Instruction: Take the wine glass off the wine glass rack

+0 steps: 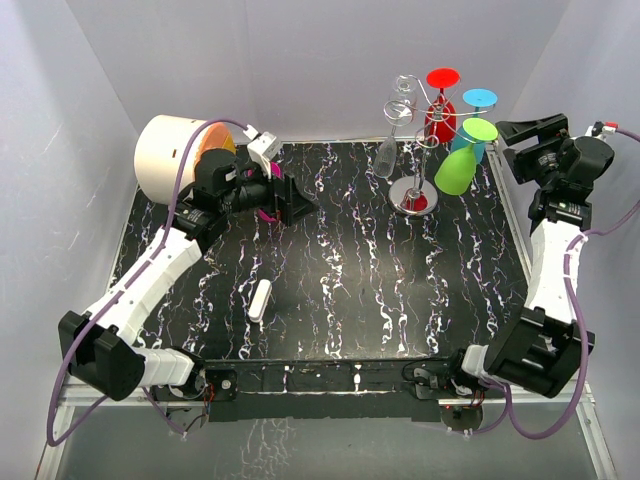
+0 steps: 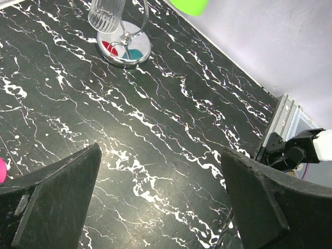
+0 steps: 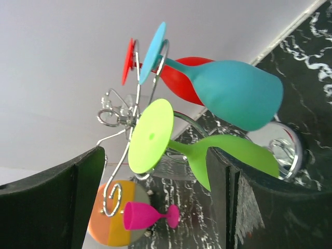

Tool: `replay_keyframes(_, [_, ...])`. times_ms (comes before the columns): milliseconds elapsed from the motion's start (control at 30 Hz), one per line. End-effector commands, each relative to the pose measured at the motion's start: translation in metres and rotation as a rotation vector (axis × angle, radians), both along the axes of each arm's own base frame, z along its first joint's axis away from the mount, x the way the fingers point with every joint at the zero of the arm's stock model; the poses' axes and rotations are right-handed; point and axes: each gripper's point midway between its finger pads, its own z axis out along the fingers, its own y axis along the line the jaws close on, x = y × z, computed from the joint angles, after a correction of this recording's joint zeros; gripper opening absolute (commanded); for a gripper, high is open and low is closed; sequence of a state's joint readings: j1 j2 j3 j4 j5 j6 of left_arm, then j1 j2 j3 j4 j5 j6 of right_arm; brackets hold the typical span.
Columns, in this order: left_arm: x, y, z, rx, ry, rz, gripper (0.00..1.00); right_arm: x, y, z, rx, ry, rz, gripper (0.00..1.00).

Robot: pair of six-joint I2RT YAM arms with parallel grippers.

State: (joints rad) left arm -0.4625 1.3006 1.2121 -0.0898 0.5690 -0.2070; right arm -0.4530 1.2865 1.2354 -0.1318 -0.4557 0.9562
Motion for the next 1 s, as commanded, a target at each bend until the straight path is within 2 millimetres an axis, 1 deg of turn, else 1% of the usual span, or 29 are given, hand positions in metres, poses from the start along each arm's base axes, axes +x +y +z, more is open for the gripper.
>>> replay_keyframes(0, [-0.006, -0.009, 0.004, -0.018, -0.029, -0.051, 0.99, 0.009, 0.004, 0.048, 0.047, -0.212, 0.05, 0.76])
replay_keyframes(167, [-0.005, -0.011, -0.001, -0.004, -0.019, -0.054, 0.99, 0.02, 0.002, 0.037, 0.094, -0.208, 0.072, 0.73])
replay_keyframes(333, [-0.005, -0.011, -0.004, 0.001, -0.015, -0.057, 0.99, 0.026, -0.007, 0.029, 0.086, -0.187, 0.029, 0.72])
replay_keyframes(433, [-0.005, -0.012, -0.007, 0.004, -0.011, -0.059, 0.99, 0.03, -0.008, 0.02, 0.106, -0.176, 0.036, 0.66])
replay_keyframes(533, [-0.004, -0.013, -0.008, 0.009, -0.011, -0.058, 0.99, 0.034, -0.006, 0.01, 0.136, -0.163, 0.05, 0.64])
replay_keyframes(700, [-0.005, -0.014, -0.009, 0.016, -0.013, -0.06, 0.99, 0.039, -0.004, 0.005, 0.164, -0.173, 0.064, 0.61])
replay_keyframes(967, [-0.006, -0.014, -0.009, 0.016, -0.015, -0.064, 0.99, 0.045, 0.004, 0.003, 0.219, -0.203, 0.108, 0.53])
